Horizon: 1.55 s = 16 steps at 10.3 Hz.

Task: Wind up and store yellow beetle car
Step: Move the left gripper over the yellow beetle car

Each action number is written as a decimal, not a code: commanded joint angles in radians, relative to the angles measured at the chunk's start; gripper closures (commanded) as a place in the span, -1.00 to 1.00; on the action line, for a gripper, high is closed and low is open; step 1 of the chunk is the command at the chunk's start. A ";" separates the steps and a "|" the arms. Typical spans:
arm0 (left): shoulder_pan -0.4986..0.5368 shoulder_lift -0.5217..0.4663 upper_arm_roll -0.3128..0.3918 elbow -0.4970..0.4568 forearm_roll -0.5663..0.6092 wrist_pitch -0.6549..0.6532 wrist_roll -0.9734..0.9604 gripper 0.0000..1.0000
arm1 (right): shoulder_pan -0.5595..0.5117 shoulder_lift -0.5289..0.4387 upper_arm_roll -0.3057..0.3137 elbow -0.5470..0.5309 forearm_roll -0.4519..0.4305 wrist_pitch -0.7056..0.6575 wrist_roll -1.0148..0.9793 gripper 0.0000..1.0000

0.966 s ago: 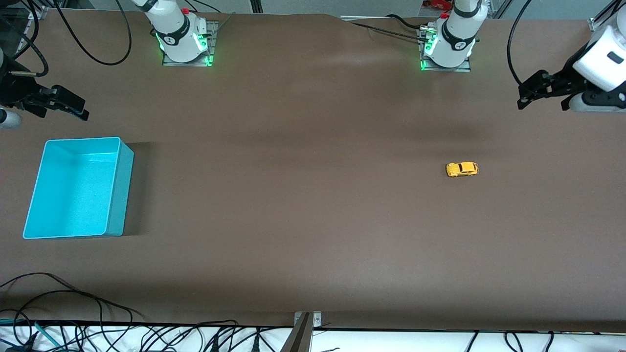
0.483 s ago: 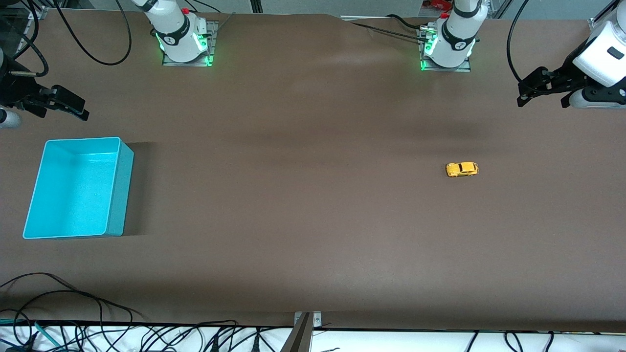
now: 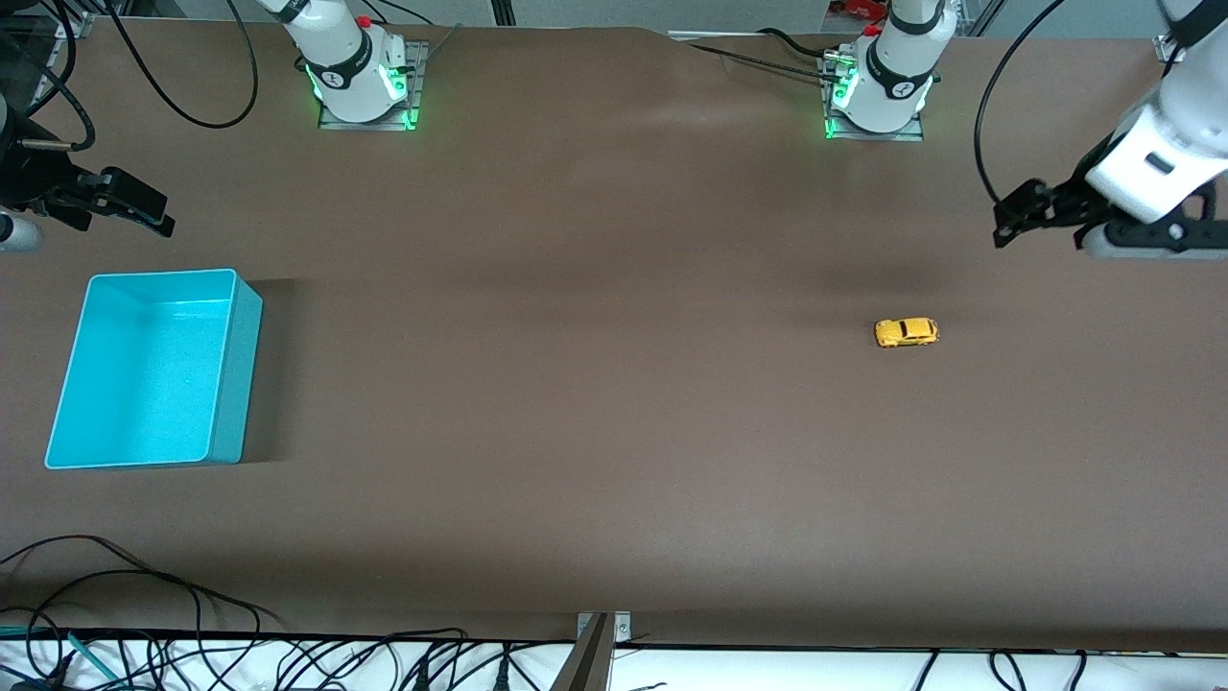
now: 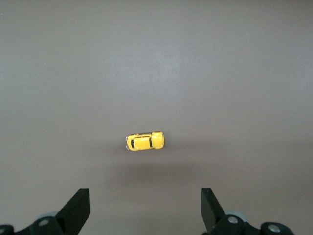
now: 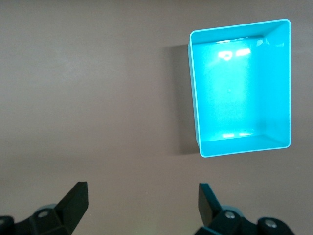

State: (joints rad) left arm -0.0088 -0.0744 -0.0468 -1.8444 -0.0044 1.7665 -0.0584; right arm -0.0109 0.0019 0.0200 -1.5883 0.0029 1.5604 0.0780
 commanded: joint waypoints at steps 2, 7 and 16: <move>0.006 0.002 0.001 -0.125 -0.015 0.157 0.002 -1.00 | -0.001 -0.002 0.000 0.013 0.011 -0.008 0.011 -1.00; -0.007 0.036 0.025 -0.240 -0.016 0.335 0.019 -1.00 | -0.001 -0.002 0.000 0.013 0.011 -0.010 0.011 -1.00; -0.011 0.179 0.027 -0.424 -0.003 0.510 0.378 -1.00 | -0.001 -0.002 0.000 0.013 0.011 -0.008 0.011 -1.00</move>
State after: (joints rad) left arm -0.0138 0.1000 -0.0271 -2.2403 -0.0031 2.2484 0.2126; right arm -0.0109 0.0019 0.0199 -1.5881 0.0029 1.5604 0.0781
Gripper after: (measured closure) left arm 0.000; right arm 0.000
